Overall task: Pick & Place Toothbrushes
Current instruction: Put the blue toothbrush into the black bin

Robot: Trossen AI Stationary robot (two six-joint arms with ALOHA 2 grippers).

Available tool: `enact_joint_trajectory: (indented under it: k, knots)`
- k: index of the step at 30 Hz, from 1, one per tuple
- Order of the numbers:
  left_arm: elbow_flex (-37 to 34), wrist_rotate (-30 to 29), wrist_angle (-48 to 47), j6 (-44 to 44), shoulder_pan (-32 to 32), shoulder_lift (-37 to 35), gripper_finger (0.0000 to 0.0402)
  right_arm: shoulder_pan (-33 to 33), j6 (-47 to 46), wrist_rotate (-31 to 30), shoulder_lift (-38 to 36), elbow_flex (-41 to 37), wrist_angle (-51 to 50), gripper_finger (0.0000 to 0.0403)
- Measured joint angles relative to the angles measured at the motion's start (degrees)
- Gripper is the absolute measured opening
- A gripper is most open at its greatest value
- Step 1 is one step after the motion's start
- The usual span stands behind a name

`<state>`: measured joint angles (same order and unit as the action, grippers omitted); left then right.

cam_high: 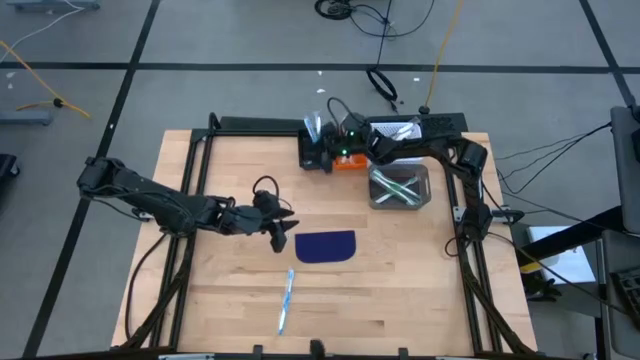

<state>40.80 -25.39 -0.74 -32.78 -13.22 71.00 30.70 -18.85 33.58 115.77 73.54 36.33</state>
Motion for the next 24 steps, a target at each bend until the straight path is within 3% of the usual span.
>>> enact_joint_trajectory:
  k: [8,18,24]
  knots:
    - [0.0,7.6,-6.0,-15.0,-5.0,4.0,0.0161,-4.5,0.1,12.7,0.0,0.0,-5.0,0.0180]
    - [0.0,9.8,-2.0,-37.6,-15.1,17.2,0.0161,-10.2,9.4,13.0,0.0,0.0,-19.8,0.0180]
    - [0.0,10.6,7.8,-42.4,-18.3,23.5,0.0161,-12.3,12.1,13.0,0.0,0.0,-23.6,0.0180]
